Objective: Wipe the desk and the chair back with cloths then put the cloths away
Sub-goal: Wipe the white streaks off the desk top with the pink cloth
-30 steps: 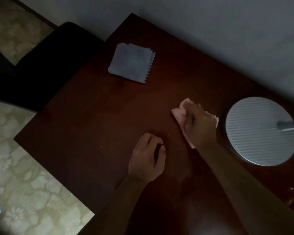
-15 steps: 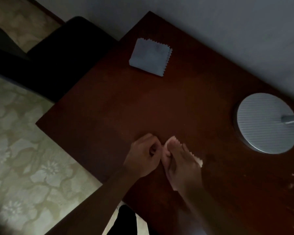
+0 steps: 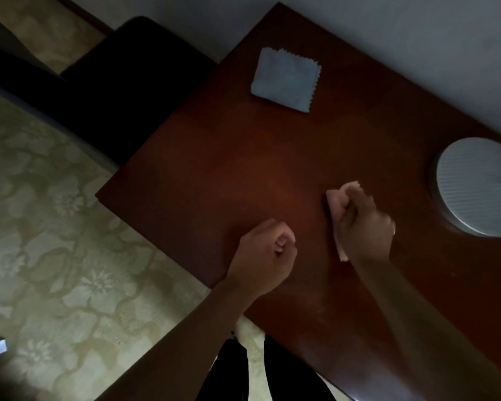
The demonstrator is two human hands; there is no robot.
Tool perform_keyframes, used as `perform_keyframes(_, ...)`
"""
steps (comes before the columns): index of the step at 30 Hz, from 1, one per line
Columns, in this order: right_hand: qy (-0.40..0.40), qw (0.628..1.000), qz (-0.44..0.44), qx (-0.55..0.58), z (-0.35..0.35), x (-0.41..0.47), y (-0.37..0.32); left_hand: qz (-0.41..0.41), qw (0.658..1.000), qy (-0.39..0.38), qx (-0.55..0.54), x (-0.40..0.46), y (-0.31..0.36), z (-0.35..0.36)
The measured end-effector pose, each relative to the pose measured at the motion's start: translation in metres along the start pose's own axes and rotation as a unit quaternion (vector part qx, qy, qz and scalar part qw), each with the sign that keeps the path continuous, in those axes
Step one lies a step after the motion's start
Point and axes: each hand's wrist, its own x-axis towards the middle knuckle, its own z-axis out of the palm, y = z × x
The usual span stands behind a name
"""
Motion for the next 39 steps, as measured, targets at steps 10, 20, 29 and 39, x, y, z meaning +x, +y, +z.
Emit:
perform_keyframes(10,-0.049,0.983,-0.166,0.065,0.035,-0.098,-0.08,-0.058,0.976,0.205,0.045,-0.01,-0.04,-0.056)
perform_keyframes(20,-0.114,0.96,-0.234,0.106,0.038,-0.103,-0.103,-0.162,0.964,0.207,0.028,-0.003,-0.037,-0.063)
perform_keyframes(29,-0.024,0.994,-0.084,0.069,0.027,0.058,-0.054,-0.181,0.962,0.203,0.032,0.016,-0.035,-0.061)
perform_keyframes(39,-0.056,0.954,-0.254,0.148,0.032,0.035,-0.08,-0.214,0.949,0.23,0.032,0.021,-0.03,-0.057)
